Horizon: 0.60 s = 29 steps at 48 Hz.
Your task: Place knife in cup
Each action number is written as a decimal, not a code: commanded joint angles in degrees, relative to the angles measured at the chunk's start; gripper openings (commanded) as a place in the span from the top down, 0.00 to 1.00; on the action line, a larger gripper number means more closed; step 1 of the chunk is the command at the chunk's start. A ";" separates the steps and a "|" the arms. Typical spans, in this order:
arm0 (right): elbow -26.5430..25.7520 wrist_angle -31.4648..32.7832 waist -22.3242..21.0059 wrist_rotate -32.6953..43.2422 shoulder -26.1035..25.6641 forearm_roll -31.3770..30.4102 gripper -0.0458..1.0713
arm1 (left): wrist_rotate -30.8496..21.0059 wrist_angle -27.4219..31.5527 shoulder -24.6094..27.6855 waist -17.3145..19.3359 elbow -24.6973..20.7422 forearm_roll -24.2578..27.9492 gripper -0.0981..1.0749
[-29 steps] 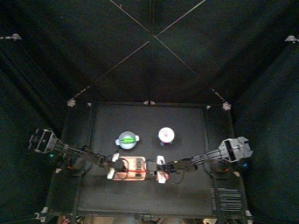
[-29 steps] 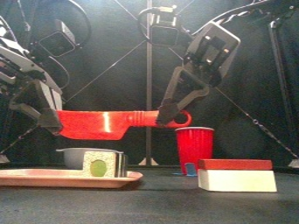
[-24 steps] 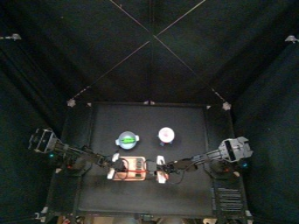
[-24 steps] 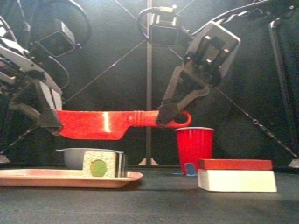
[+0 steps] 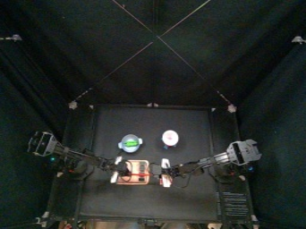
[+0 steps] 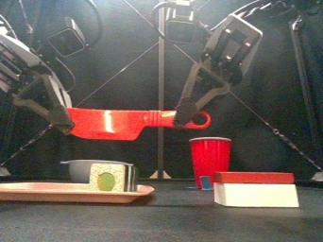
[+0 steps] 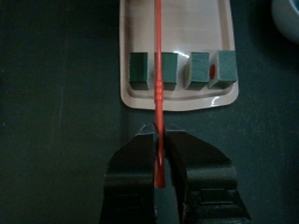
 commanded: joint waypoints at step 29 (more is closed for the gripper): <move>1.93 7.38 2.37 0.00 -9.05 5.89 0.58 | -0.09 -1.23 -6.42 5.45 -1.14 -6.06 0.20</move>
